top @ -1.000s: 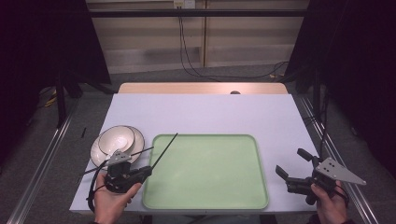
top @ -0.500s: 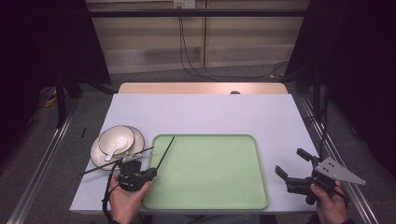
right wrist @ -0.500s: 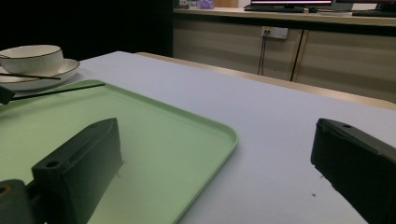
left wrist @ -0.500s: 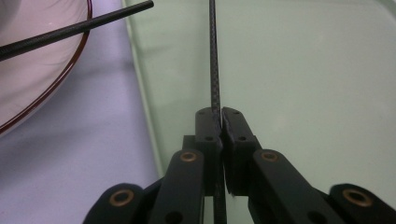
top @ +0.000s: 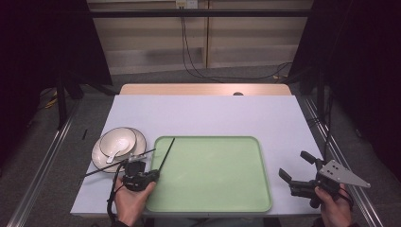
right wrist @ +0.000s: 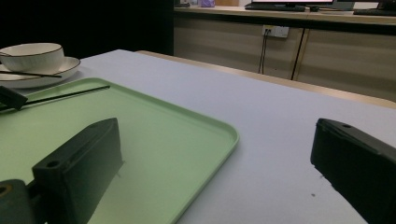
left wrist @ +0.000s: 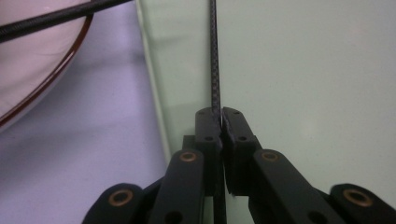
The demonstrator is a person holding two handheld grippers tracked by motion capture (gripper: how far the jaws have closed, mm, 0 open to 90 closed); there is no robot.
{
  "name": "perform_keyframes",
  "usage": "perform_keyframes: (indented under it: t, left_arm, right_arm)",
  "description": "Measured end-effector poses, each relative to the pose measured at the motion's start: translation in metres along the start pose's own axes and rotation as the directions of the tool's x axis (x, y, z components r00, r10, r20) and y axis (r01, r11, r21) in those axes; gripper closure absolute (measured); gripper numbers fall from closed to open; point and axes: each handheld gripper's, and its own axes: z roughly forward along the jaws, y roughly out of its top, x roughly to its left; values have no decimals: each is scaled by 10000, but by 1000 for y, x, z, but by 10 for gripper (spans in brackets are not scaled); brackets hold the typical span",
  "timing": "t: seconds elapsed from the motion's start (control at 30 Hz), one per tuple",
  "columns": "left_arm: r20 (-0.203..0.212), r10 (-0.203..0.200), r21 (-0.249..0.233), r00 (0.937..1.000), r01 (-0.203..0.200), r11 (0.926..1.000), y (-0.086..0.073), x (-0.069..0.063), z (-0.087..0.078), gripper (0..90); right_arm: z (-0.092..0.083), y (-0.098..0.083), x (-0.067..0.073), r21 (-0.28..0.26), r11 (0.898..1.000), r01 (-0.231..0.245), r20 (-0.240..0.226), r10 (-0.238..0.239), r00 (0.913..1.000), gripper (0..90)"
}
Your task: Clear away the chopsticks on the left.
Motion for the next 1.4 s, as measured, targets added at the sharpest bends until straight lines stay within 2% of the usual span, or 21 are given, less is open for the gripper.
perform_keyframes:
  t: [0.33, 0.53, 0.6, 0.73, 0.8, 0.83, 0.87, 0.93, 0.97, 1.03, 1.1, 1.17, 1.23, 1.27, 1.3, 1.4]
  left_arm:
    - [111, -3, -21, 9999, 3, 10000, 0, 2, 1, 852]
    - [345, 121, 42, 9993, -122, 9999, 1, 3, 0, 823]
    - [422, 56, -24, 9991, -55, 10000, 0, 4, 0, 814]
    - [696, 303, -330, 9971, -280, 9991, 1, 4, -3, 765]
    - [964, 562, -493, 9938, -517, 9974, 1, 3, -6, 719]
    - [1065, 737, -611, 9916, -674, 9959, 1, 2, -8, 707]
    - [1015, 1066, -725, 9891, -995, 9924, 1, 1, -11, 685]
    - [888, 1479, -1000, 9850, -1389, 9852, 0, 0, -15, 629]
    - [884, 1547, -1108, 9840, -1447, 9833, 0, 0, -16, 583]
    - [1071, 1960, -1376, 9747, -1808, 9739, 0, 2, -20, 474]
    - [1284, 2226, -1552, 9664, -2021, 9670, -1, 4, -24, 421]
    - [1385, 2407, -1835, 9607, -2139, 9595, -2, 6, -30, 363]
    - [1323, 2686, -2312, 9541, -2338, 9444, -4, 9, -38, 330]
    - [1309, 2699, -2468, 9539, -2323, 9408, -5, 10, -42, 307]
    - [1232, 2734, -2516, 9540, -2365, 9385, -6, 12, -44, 286]
    - [1537, 2711, -2765, 9502, -2220, 9350, -8, 21, -52, 238]
  right_arm:
    - [0, 0, 0, 10, 10000, 6, 2, -6, 10000, 14]
    - [0, 0, 0, 26, 10000, -7, -4, 7, 10000, 15]
    - [0, 0, 0, 17, 10000, 5, -5, -5, 10000, 16]
    - [0, 0, 0, 14, 10000, -2, -1, 2, 10000, 15]
    - [0, 0, 0, -3, 10000, 21, -72, -21, 10000, 16]
    - [0, 0, 0, -30, 10000, 10, -89, -10, 10000, 16]
    - [0, 0, 0, -42, 10000, 34, -75, -34, 10000, 16]
    - [0, 0, 0, 1, 10000, 13, -43, -13, 10000, 16]
    - [0, 0, 0, 5, 10000, 4, -33, -4, 10000, 16]
    - [0, 0, 0, -11, 10000, 18, -21, -18, 10000, 17]
    - [0, 0, 0, -50, 10000, 63, -47, -64, 10000, 16]
    - [1, 0, 1, -48, 10000, 38, -83, -39, 10000, 16]
    - [1, 1, 1, -29, 10000, 41, -70, -42, 10000, 16]
    - [1, 1, 1, -29, 10000, 37, -85, -37, 10000, 16]
    - [1, 1, 1, -15, 10000, 25, -80, -25, 10000, 16]
    - [1, 1, 1, -29, 10000, 35, -71, -35, 10000, 16]
